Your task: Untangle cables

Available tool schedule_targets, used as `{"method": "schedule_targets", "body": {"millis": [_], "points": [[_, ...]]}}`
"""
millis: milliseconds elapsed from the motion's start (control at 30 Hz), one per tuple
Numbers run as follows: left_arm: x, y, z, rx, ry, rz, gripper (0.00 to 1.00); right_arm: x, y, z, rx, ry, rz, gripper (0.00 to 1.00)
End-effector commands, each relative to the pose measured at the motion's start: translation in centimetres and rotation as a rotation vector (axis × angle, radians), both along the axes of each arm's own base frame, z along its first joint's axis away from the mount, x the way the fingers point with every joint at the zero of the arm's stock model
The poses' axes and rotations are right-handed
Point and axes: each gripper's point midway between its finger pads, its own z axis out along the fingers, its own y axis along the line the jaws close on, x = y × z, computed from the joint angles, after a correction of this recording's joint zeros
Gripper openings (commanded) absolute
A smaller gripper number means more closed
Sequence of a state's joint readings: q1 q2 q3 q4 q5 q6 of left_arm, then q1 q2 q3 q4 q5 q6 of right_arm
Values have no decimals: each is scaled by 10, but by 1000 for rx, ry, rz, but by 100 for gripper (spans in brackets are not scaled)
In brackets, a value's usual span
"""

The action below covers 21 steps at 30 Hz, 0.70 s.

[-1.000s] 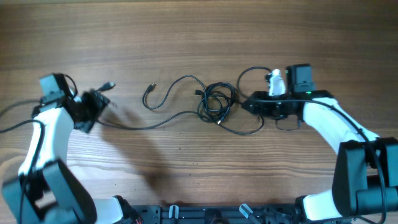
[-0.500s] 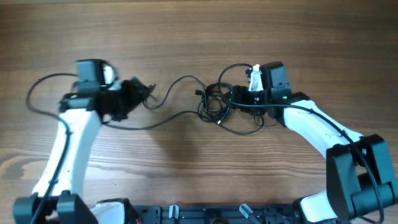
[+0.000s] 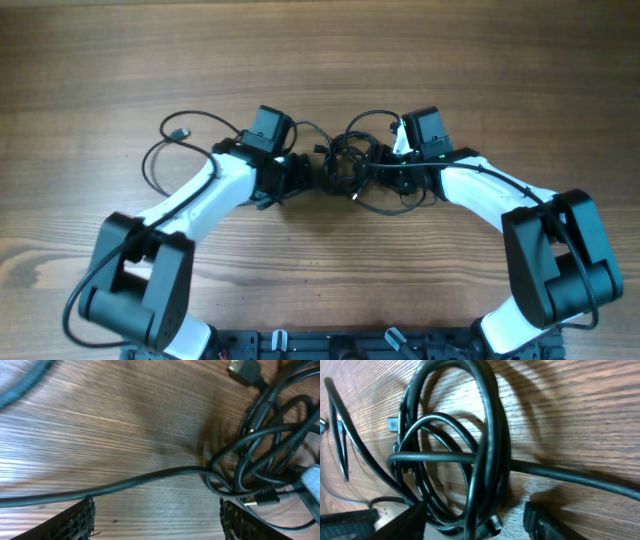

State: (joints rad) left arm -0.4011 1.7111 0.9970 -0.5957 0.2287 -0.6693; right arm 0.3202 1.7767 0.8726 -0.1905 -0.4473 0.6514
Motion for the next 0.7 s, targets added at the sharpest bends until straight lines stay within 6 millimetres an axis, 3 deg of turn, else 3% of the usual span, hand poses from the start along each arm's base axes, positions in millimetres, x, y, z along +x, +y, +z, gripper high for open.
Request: {"method": "schedule_targets", "body": {"millis": [0, 233, 400, 467, 567, 667], "points": [[2, -14, -11, 0, 6, 44, 85, 1, -1, -12, -28, 19, -7, 70], [6, -19, -5, -20, -19, 38, 84, 2, -1, -11, -34, 1, 15, 71], [12, -18, 52, -79, -99, 18, 87, 9, 5, 5, -10, -60, 53, 71], [23, -22, 90, -100, -234, -58, 82, 12, 12, 21, 29, -100, 92, 72], [32, -25, 128, -112, -363, -129, 71, 26, 12, 62, 80, -188, 92, 78], [42, -30, 146, -111, -426, -179, 66, 41, -15, 103, 101, -239, 1, 82]]}}
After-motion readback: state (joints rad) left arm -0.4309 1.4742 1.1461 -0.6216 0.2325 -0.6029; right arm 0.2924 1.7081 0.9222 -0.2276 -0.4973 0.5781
